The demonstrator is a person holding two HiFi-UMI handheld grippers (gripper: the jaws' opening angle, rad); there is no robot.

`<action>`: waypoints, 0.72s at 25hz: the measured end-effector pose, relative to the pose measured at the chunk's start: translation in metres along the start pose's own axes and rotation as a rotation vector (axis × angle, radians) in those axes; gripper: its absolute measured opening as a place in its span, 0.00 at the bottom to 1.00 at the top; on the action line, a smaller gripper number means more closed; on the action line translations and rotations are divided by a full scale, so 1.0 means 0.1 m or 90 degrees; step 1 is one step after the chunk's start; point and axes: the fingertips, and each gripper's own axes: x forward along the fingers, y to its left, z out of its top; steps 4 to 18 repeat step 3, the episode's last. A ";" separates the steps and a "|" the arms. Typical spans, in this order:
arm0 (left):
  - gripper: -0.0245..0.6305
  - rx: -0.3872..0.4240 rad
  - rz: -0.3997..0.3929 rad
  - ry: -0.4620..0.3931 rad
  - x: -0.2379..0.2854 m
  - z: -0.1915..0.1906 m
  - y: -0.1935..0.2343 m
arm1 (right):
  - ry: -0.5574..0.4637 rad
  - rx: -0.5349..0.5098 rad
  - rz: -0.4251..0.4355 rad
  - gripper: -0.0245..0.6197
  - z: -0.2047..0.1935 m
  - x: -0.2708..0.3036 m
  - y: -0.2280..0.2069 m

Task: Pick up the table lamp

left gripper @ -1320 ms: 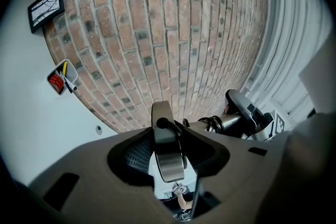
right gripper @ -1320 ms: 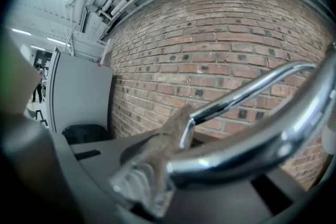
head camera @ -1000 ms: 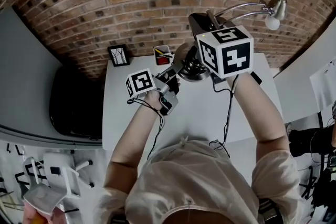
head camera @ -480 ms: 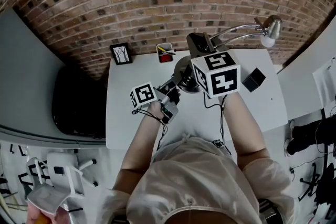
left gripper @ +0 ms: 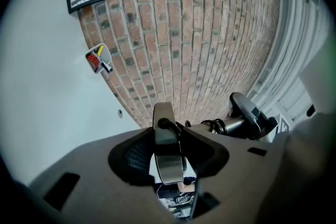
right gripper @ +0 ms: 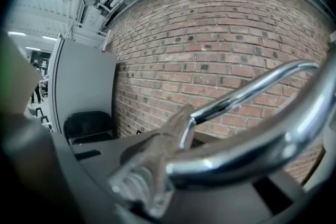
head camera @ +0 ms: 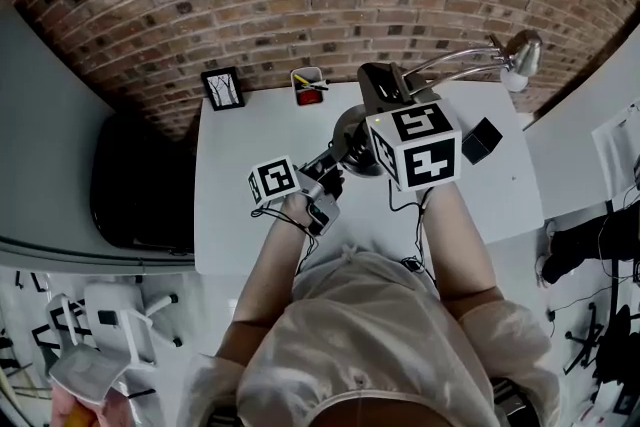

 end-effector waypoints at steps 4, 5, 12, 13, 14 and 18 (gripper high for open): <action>0.29 -0.001 0.003 0.001 -0.02 -0.03 0.02 | 0.001 0.001 0.003 0.08 -0.03 -0.01 0.01; 0.29 -0.001 0.003 0.001 -0.02 -0.03 0.02 | 0.001 0.001 0.003 0.08 -0.03 -0.01 0.01; 0.29 -0.001 0.003 0.001 -0.02 -0.03 0.02 | 0.001 0.001 0.003 0.08 -0.03 -0.01 0.01; 0.29 -0.001 0.003 0.001 -0.02 -0.03 0.02 | 0.001 0.001 0.003 0.08 -0.03 -0.01 0.01; 0.29 -0.001 0.003 0.001 -0.02 -0.03 0.02 | 0.001 0.001 0.003 0.08 -0.03 -0.01 0.01; 0.29 -0.001 0.003 0.001 -0.02 -0.03 0.02 | 0.001 0.001 0.003 0.08 -0.03 -0.01 0.01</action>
